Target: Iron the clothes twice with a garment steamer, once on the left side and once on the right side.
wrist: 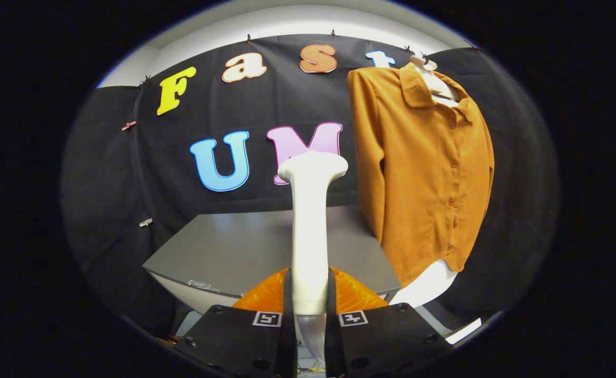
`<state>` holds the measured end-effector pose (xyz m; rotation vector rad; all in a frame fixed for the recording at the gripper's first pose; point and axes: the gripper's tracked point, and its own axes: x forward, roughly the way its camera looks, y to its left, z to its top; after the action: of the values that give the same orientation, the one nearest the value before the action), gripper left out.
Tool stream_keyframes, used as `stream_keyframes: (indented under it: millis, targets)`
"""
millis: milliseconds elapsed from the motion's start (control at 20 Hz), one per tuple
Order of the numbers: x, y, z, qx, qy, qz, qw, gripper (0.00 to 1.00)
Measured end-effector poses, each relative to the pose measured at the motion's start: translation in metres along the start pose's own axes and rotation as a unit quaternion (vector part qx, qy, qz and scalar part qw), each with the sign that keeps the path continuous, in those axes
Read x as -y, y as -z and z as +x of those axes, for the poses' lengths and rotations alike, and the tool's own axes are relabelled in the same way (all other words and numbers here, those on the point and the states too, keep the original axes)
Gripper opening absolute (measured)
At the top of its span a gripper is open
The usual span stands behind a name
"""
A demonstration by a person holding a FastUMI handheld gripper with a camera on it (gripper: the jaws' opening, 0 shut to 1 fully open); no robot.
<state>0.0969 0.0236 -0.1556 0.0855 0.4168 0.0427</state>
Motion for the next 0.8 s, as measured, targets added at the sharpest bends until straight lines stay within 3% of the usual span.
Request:
stream_keyframes:
  millis: [400, 800]
  targets:
    - [0.097, -0.055, -0.046, 0.107, 0.036, -0.012, 0.994, 0.24]
    - [0.16, -0.084, -0.034, 0.181, 0.045, -0.022, 0.982, 0.24]
